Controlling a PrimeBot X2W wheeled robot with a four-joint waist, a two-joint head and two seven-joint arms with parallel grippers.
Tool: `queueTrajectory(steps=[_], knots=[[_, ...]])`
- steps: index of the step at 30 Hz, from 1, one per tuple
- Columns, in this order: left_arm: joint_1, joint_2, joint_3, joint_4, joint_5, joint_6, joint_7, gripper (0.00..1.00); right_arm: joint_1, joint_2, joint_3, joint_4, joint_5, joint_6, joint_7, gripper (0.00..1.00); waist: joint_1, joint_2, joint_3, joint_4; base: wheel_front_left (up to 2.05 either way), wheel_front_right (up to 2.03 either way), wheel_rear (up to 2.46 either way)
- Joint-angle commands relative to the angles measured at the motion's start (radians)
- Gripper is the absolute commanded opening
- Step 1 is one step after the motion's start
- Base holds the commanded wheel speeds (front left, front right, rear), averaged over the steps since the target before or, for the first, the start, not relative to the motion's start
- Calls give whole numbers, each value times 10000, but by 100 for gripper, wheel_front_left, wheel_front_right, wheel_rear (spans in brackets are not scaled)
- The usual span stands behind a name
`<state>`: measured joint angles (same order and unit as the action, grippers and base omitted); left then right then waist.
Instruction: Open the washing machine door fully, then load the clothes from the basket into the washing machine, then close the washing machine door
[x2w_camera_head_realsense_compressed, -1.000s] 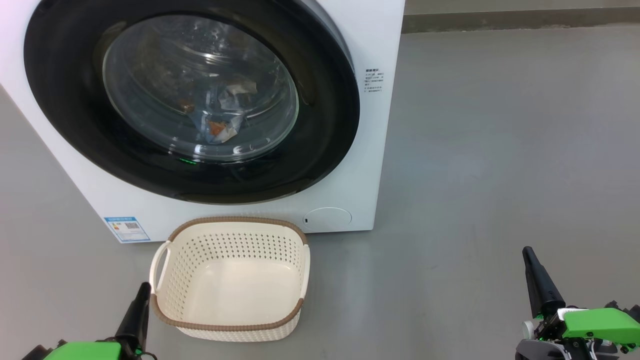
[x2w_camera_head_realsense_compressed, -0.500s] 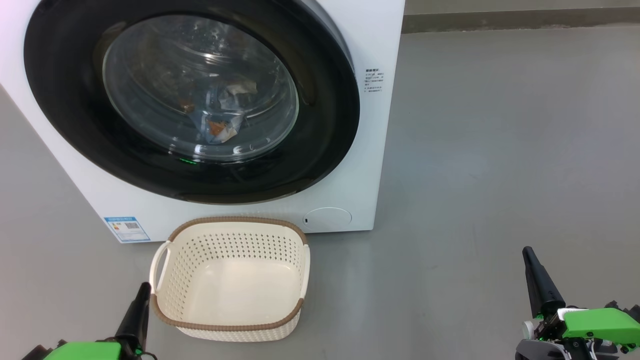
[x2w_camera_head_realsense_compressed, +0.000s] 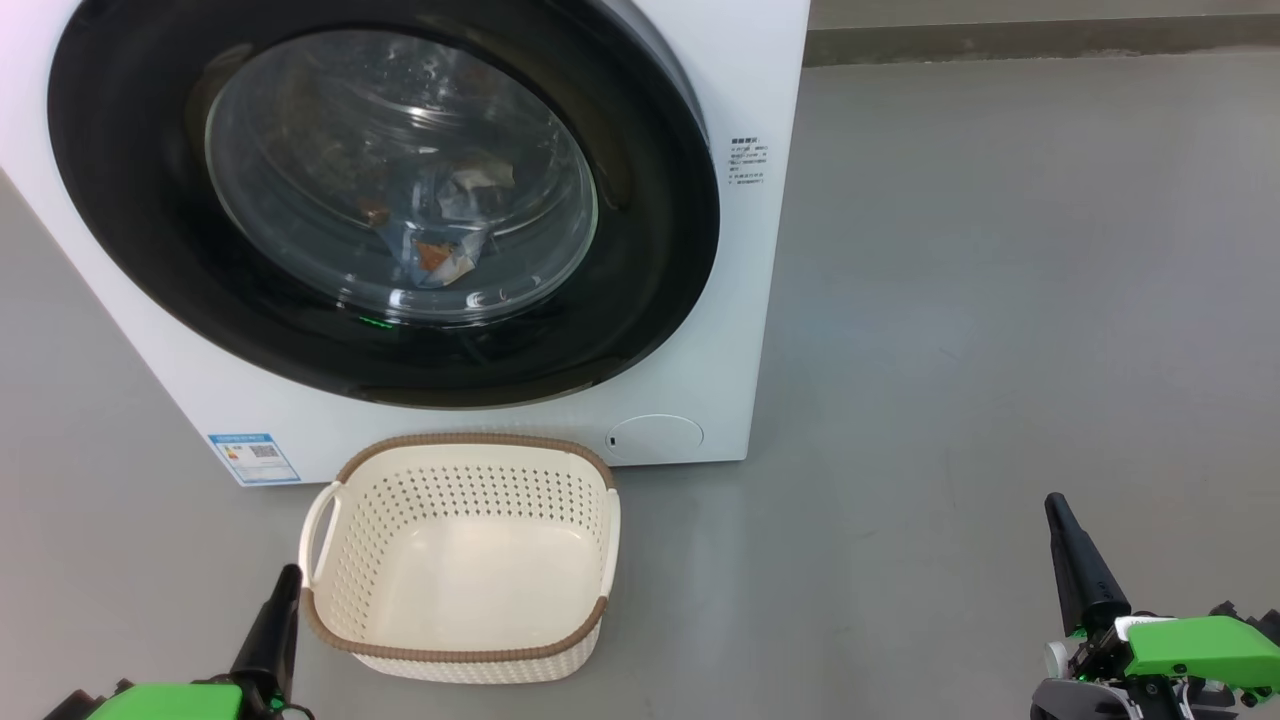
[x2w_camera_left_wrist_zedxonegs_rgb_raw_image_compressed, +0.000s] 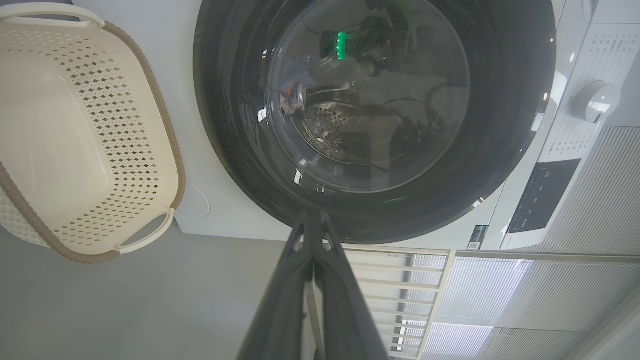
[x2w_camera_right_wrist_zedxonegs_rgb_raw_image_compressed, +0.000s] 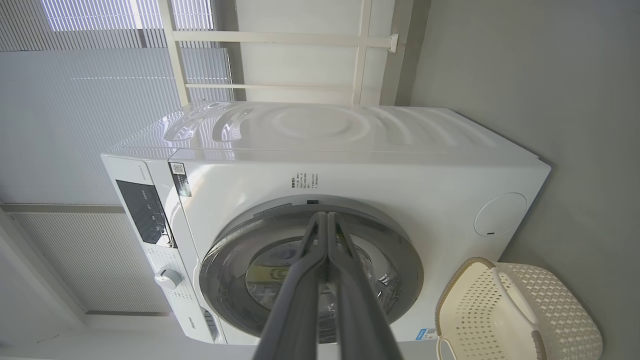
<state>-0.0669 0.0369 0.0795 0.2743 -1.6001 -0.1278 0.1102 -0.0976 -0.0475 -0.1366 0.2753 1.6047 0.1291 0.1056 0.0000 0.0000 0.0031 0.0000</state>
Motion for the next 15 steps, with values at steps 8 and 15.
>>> queueTrajectory(steps=[8, 15], knots=[[-411, 133, 341, -293, -87, -29, 29, 0, -103, -28, 224, -305, 36, 16, 80, 0, 0, 0, 0, 0, 0, 0, 0], [-411, 133, 341, -293, -87, -29, 29, 0, -103, -28, 225, -305, 37, 16, 79, 0, 0, 0, 0, 0, 0, 0, 0]])
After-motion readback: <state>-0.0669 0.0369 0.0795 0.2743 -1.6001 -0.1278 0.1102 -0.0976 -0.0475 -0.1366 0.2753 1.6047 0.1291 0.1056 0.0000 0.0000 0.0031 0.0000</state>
